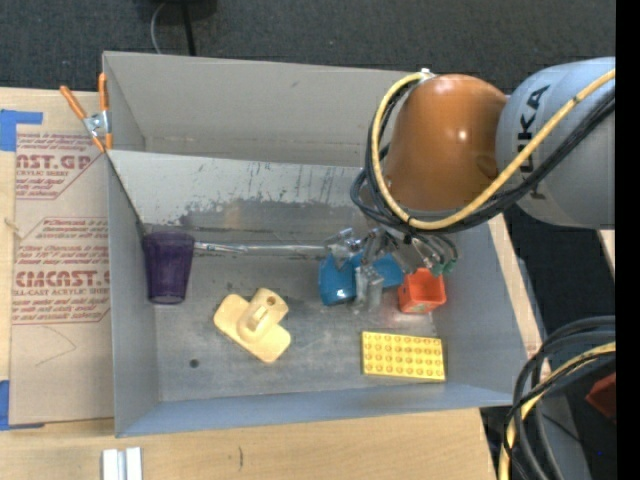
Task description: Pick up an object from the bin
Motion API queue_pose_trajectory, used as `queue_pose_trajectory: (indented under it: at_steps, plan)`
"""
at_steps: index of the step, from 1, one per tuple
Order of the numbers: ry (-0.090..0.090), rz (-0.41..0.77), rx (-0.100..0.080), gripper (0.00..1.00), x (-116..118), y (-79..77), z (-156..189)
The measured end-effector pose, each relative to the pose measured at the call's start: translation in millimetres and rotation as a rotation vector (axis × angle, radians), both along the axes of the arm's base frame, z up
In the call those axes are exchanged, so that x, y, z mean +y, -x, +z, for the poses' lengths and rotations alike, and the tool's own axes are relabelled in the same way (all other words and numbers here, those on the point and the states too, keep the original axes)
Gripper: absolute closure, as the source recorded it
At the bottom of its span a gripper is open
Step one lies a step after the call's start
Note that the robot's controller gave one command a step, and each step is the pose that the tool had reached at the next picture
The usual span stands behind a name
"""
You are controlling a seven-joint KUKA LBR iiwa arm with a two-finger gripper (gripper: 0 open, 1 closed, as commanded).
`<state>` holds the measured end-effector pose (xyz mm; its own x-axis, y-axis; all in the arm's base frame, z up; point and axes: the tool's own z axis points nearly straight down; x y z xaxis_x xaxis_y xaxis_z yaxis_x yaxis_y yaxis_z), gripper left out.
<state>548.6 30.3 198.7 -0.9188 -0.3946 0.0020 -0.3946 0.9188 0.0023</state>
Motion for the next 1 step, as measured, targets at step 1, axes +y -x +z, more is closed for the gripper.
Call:
queue_pose_trajectory:
  at_steps: [1]
  plan:
    - [0.0, 0.037, 0.007, 1.0, 2.8, -3.0, 53.7]
